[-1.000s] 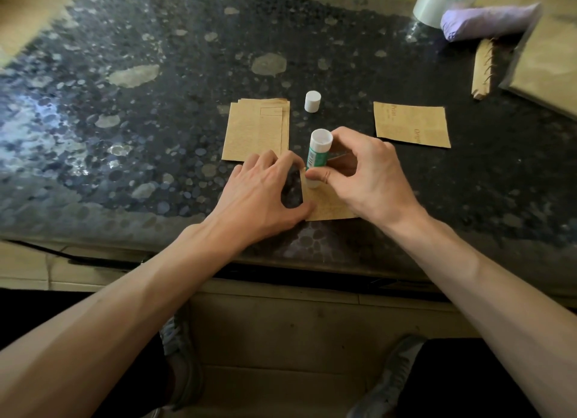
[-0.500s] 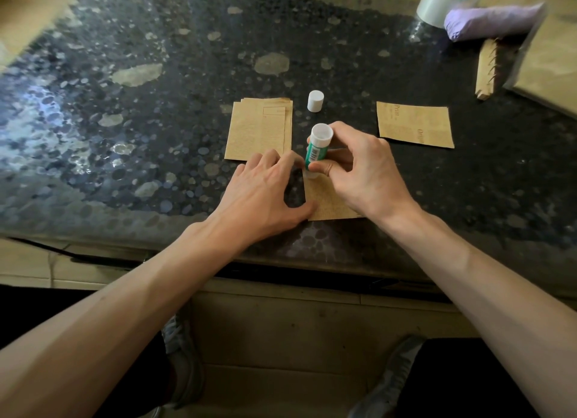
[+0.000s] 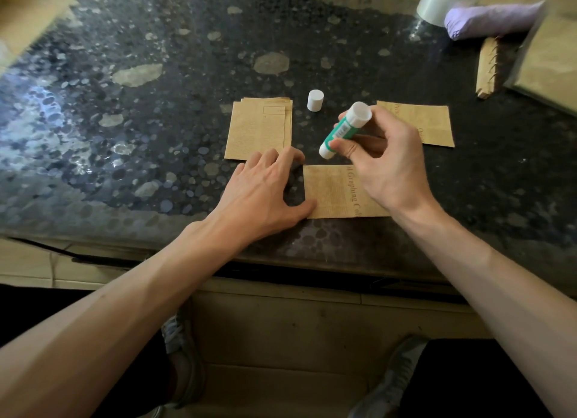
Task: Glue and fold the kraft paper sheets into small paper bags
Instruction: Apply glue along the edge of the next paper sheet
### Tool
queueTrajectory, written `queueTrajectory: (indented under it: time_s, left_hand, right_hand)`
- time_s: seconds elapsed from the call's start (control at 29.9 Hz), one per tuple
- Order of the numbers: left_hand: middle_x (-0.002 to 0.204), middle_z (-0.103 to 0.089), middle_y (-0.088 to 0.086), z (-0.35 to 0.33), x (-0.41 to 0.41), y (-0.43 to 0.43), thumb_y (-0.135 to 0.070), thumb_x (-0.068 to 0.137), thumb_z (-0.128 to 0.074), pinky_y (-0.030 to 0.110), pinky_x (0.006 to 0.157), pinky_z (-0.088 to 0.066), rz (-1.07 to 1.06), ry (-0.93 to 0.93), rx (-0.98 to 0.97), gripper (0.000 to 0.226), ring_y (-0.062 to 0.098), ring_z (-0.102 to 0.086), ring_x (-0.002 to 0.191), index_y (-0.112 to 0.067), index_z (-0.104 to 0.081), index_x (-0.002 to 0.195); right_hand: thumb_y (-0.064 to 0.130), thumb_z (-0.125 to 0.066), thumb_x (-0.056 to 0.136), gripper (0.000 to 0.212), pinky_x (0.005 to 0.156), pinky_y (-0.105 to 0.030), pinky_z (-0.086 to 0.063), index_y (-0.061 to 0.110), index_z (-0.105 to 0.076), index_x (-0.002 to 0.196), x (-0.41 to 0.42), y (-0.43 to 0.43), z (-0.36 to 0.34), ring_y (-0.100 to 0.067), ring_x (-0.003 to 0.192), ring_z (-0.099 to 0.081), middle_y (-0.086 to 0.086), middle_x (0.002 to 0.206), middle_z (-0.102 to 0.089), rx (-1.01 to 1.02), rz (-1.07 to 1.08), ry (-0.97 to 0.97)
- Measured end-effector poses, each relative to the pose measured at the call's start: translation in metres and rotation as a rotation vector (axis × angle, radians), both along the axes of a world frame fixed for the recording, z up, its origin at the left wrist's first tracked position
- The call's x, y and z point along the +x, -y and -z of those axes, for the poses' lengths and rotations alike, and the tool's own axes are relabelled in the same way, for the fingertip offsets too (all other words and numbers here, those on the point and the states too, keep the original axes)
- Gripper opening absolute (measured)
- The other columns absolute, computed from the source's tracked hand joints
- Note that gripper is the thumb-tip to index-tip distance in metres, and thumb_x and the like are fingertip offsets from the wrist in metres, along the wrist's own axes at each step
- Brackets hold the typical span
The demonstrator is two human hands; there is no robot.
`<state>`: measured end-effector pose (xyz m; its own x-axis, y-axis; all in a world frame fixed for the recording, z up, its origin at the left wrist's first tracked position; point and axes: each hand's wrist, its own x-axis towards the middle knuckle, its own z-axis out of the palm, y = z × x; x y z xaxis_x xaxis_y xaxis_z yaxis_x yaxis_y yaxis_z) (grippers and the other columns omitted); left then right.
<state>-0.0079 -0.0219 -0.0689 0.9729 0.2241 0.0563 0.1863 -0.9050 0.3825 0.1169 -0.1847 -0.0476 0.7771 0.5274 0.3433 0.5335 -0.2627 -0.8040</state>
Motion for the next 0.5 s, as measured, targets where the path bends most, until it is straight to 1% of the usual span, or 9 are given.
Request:
queueTrajectory:
  time_s: [0.1,0.2,0.23,0.3,0.4,0.5]
  left_hand:
    - [0.105,-0.047,-0.009,-0.001,0.000,0.001,-0.066,0.084,-0.062,0.033,0.090,-0.038,0.006,-0.005,-0.010,0.063,0.013,-0.042,0.100,-0.038,-0.039,0.136]
    - [0.108,-0.048,-0.008,-0.002,0.000,0.000,-0.067,0.085,-0.060,0.033,0.092,-0.038,0.013,-0.025,-0.008,0.054,0.013,-0.043,0.103,-0.042,-0.045,0.131]
    - [0.110,-0.048,-0.008,-0.002,0.000,-0.001,-0.068,0.085,-0.059,0.033,0.093,-0.038,0.015,-0.035,-0.010,0.053,0.013,-0.043,0.105,-0.043,-0.046,0.131]
    - [0.111,-0.047,-0.008,-0.002,0.001,-0.002,-0.068,0.087,-0.058,0.034,0.094,-0.038,0.018,-0.052,-0.018,0.052,0.013,-0.042,0.108,-0.043,-0.047,0.131]
    - [0.111,-0.048,-0.007,-0.003,0.002,-0.003,-0.064,0.092,-0.054,0.033,0.092,-0.036,0.017,-0.061,-0.035,0.045,0.013,-0.042,0.107,-0.043,-0.048,0.131]
    - [0.107,-0.048,-0.008,-0.002,0.002,-0.004,-0.057,0.097,-0.052,0.032,0.089,-0.035,0.019,-0.055,-0.043,0.037,0.014,-0.043,0.105,-0.043,-0.049,0.132]
  right_hand:
    - [0.021,-0.082,0.090,0.029,0.085,-0.017,-0.057,0.012,-0.068,0.113,0.002,0.010,-0.005,0.002,0.101,-0.070,0.016,0.103,-0.069,-0.026,0.009,-0.018]
    - [0.025,-0.081,0.090,0.029,0.090,-0.026,-0.059,0.014,-0.070,0.115,-0.002,0.023,-0.005,-0.004,0.103,-0.071,0.012,0.108,-0.072,-0.109,-0.052,-0.053]
    - [0.026,-0.081,0.091,0.029,0.090,-0.027,-0.060,0.016,-0.070,0.116,-0.005,0.027,-0.005,-0.005,0.104,-0.071,0.012,0.109,-0.072,-0.131,-0.079,-0.077]
    - [0.026,-0.081,0.091,0.030,0.087,-0.023,-0.060,0.018,-0.071,0.117,-0.012,0.033,-0.007,-0.004,0.104,-0.070,0.012,0.109,-0.072,-0.155,-0.126,-0.119]
    - [0.023,-0.080,0.091,0.030,0.081,-0.018,-0.059,0.017,-0.070,0.119,-0.022,0.036,-0.011,-0.002,0.101,-0.071,0.012,0.106,-0.072,-0.151,-0.191,-0.154]
    - [0.021,-0.080,0.092,0.031,0.081,-0.020,-0.060,0.017,-0.069,0.121,-0.027,0.035,-0.013,-0.004,0.101,-0.072,0.011,0.107,-0.071,-0.157,-0.234,-0.139]
